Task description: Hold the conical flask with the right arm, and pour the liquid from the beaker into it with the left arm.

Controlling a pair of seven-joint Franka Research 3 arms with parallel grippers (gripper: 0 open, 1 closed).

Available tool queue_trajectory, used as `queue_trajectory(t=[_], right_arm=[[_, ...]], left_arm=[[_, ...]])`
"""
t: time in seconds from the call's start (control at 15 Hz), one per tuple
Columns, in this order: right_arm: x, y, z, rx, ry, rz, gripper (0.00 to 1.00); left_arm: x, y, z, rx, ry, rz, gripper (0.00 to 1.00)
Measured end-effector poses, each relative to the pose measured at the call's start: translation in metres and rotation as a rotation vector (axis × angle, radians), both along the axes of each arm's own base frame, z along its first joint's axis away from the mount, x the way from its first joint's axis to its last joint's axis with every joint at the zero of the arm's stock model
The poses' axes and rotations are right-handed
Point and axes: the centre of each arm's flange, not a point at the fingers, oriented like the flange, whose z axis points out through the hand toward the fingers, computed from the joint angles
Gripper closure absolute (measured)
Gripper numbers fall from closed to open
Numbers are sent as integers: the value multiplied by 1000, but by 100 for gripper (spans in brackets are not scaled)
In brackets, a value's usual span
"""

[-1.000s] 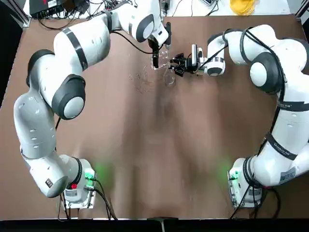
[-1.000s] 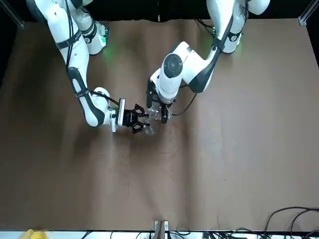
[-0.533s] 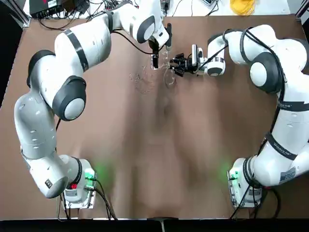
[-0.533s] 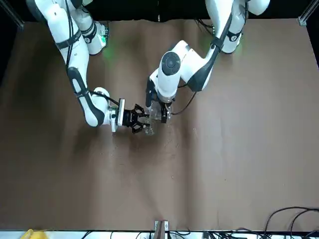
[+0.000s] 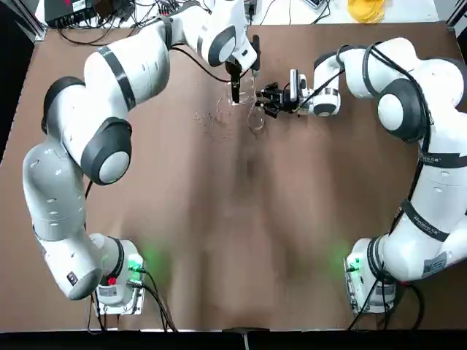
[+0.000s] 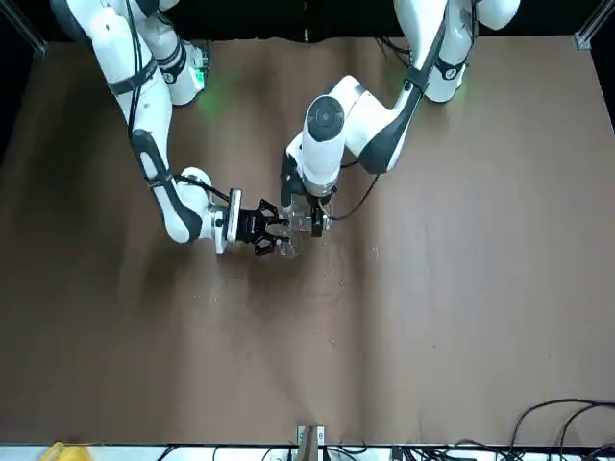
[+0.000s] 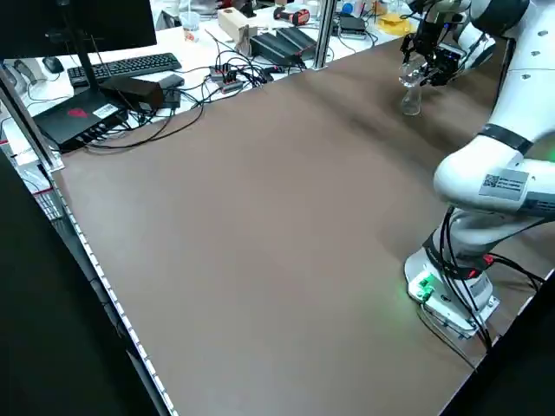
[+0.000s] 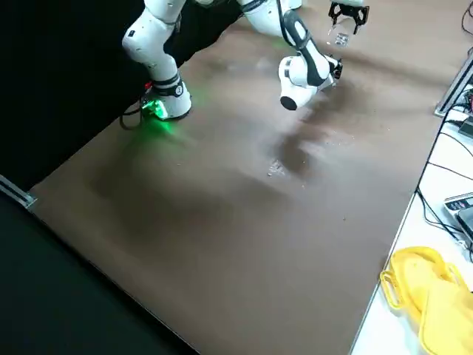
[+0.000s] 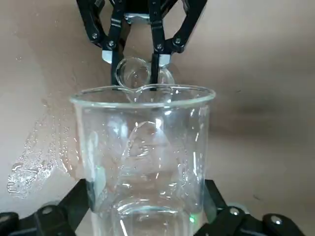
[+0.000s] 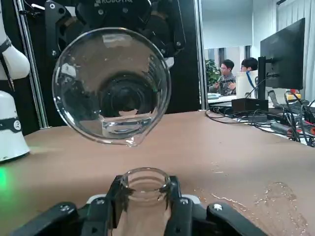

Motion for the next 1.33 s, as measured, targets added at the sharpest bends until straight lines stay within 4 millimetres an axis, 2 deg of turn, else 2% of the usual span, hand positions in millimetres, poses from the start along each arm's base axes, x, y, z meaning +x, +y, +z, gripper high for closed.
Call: queue_trajectory(t=[0.47,1.33], right_arm=[[-2,-1,8,1,-7,2,60],[-8,5,7,0,-2,13,60]], left_arm=[[0,-1,0,0,0,20,4],[-10,-9,-7,28,6,-1,4]])
